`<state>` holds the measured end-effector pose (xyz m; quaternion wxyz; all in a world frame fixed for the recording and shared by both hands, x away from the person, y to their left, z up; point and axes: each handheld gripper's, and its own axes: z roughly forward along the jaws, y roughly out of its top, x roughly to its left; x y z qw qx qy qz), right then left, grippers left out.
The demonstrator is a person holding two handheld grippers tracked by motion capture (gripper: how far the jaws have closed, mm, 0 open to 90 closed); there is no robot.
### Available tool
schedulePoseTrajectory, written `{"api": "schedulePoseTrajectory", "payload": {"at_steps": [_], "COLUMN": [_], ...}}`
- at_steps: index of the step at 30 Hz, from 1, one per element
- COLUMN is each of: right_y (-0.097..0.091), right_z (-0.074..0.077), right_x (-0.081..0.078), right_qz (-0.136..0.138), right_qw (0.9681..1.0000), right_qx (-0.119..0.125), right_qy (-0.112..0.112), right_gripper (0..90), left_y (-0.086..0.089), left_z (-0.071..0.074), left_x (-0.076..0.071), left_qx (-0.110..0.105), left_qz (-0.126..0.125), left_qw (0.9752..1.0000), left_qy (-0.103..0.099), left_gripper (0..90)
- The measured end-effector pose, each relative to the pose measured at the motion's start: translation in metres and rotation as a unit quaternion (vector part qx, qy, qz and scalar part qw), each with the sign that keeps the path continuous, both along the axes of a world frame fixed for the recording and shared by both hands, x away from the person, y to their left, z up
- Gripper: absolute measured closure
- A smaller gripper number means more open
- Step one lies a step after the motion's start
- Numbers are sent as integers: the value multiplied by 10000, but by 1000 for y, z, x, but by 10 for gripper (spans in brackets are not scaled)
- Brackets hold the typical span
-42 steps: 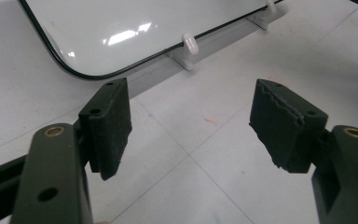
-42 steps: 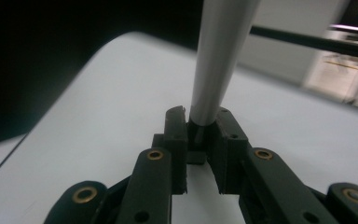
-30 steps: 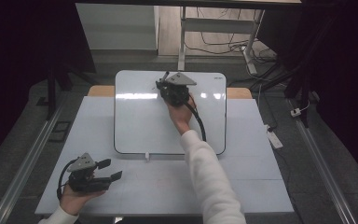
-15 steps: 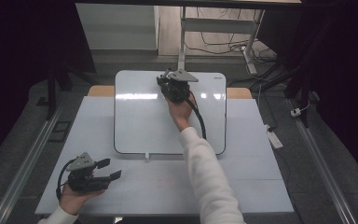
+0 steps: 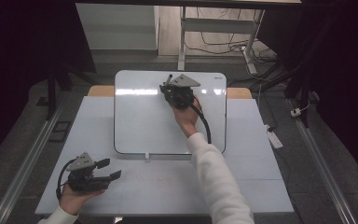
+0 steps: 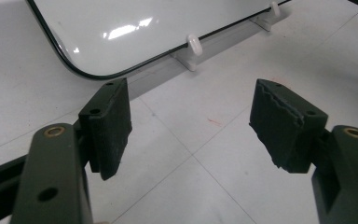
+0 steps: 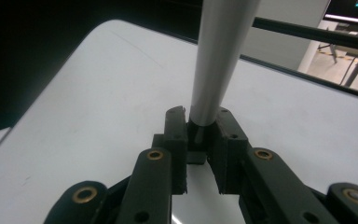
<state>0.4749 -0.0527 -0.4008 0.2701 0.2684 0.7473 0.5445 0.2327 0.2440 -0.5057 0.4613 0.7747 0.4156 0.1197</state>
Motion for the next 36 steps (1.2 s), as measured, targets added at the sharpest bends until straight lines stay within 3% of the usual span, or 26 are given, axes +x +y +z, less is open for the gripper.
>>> {"api": "schedulePoseTrajectory", "payload": {"at_steps": [7,15,20,28,36], "right_y": [-38,-74,-90,-97,-87], "right_z": [-1,-22,-33,-49,-62], "right_x": [-38,-92,-113,-134,-146], "right_qz": [551,1024,1196,1490,1804], "right_qw": [9978,9919,9879,9803,9717], "right_qx": [203,131,122,57,-40], "right_qy": [323,741,979,1297,1527], "right_gripper": [776,776,776,775,775], "left_y": [0,-2,-6,-24,-61], "left_z": [0,5,10,26,51], "left_x": [2,4,7,11,20], "left_qx": [-21,-38,-3,1,-114], "left_qz": [98,219,249,59,-389], "left_qw": [10000,9997,9994,9987,9963], "left_qy": [-2,-106,-220,-513,-753], "left_gripper": [296,297,296,297,299]}}
